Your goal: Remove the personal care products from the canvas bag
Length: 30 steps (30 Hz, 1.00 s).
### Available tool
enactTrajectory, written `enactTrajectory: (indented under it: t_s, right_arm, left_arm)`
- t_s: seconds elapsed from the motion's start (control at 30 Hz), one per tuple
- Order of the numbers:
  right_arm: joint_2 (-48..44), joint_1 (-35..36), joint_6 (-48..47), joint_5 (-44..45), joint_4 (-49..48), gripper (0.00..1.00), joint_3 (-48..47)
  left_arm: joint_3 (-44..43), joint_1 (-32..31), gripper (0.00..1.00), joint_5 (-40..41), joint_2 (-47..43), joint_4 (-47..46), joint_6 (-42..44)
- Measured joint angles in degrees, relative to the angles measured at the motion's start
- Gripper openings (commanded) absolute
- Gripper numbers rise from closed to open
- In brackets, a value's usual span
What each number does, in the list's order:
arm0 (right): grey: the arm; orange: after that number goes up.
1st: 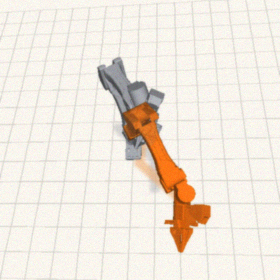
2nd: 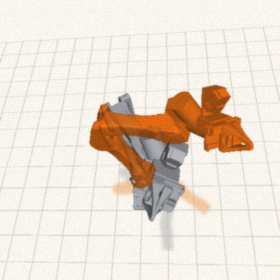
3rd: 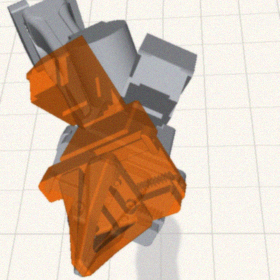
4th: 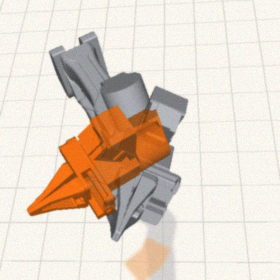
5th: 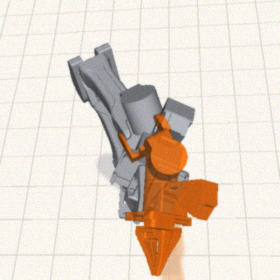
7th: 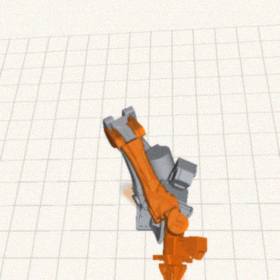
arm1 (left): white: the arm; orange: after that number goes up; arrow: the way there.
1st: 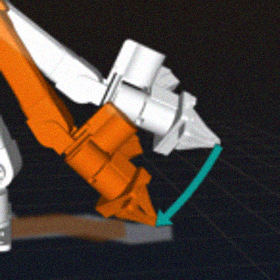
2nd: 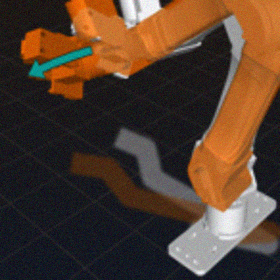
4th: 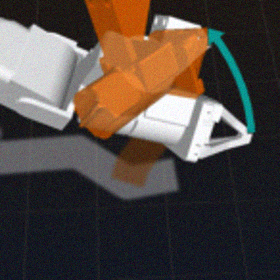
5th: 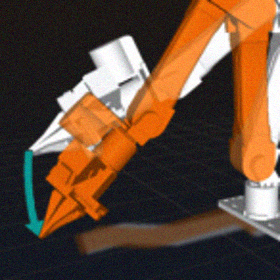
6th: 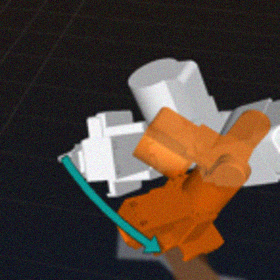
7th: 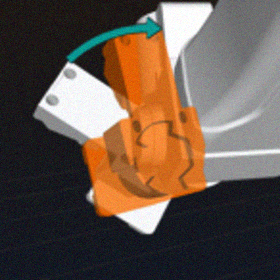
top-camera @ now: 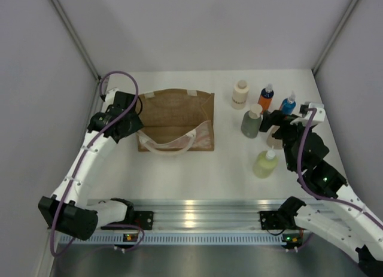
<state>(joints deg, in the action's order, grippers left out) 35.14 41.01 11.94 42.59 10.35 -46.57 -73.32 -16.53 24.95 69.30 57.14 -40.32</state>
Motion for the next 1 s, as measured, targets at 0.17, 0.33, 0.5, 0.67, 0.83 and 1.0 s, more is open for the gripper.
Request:
enactTrajectory:
  t_s: [0.17,0.33,0.5,0.67,0.83,1.0]
  right_arm:
    - [3.72,-0.44,-0.22,-0.5,2.29,0.99,-4.02]
    - [14.6,-3.69,-0.33,-2.82,8.02,1.0,-16.09]
    - [22.82,-7.61,2.99,-5.92,17.77,0.99,-29.14]
    - [19.87,-8.17,5.68,-4.57,29.2,1.0,-37.64]
    - [10.27,-8.2,5.79,-1.44,38.64,0.99,-43.98]
    - [1.27,-8.2,6.97,2.51,51.43,1.0,-50.9]
  left_arm:
    - [-5.14,0.0,0.99,1.73,-0.02,0.26,5.05]
    - [-13.66,0.0,0.99,5.18,-0.24,-0.15,9.14]
    - [-19.02,0.0,0.98,13.09,-0.74,-0.17,13.29]
    - [-19.69,0.0,0.99,23.89,-1.88,-0.09,16.85]
    - [-18.99,0.0,0.99,25.2,-6.19,-0.07,17.57]
    - [-16.35,0.04,0.99,17.88,-14.47,0.17,18.71]
